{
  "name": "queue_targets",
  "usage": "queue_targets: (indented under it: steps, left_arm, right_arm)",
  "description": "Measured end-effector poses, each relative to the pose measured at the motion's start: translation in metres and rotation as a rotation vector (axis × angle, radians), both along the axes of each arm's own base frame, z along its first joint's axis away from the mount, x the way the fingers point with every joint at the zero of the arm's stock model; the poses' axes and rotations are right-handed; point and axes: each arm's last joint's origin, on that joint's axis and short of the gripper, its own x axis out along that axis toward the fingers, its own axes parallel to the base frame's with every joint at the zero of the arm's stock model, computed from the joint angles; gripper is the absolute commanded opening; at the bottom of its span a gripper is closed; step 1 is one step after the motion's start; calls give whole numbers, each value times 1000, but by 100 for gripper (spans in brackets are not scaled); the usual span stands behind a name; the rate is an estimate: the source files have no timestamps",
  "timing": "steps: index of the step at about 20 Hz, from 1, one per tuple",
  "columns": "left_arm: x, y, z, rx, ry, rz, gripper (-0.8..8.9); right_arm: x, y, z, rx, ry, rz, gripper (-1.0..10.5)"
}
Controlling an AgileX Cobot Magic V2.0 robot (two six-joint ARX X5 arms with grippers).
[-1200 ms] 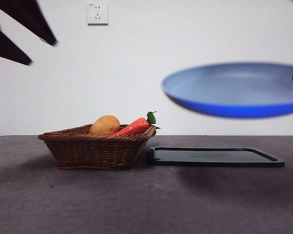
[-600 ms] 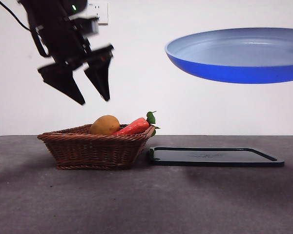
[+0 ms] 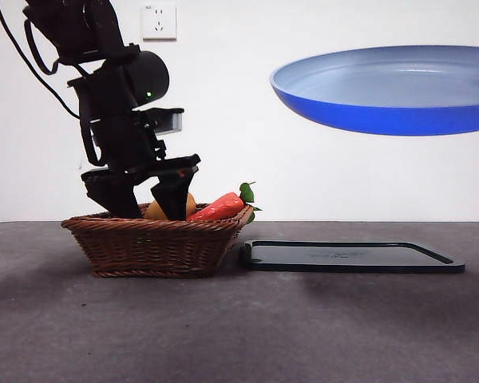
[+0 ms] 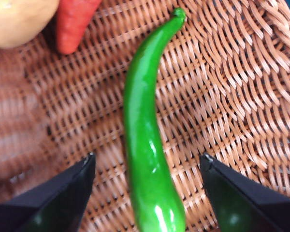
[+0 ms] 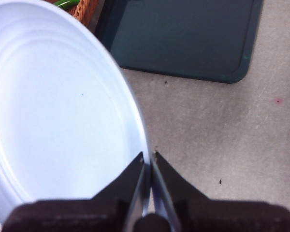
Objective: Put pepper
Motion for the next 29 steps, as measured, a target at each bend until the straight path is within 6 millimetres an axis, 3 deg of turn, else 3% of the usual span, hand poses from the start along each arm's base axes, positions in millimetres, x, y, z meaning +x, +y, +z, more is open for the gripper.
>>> queue_targets:
  steps: [8,16,21,24,29]
  left_arm:
    - [-1,-12,-7,22,-10,-20,318]
    - [-2,-10,-12,77,8,0,318]
    - [-3,-11,-17,88,31,-3,239]
    - [-4,-13,-18,85,33,-8,132]
    - [-4,-13,-17,76,36,15,125]
  right_arm:
    - [0,0,0,0,-3,1,5]
    - [0,0,0,1,-4,1,5]
    - [0,0,0,1,-4,1,5]
    - [0,0,0,1,-4,1,5]
    - [1,0,1,1,-10,1,5]
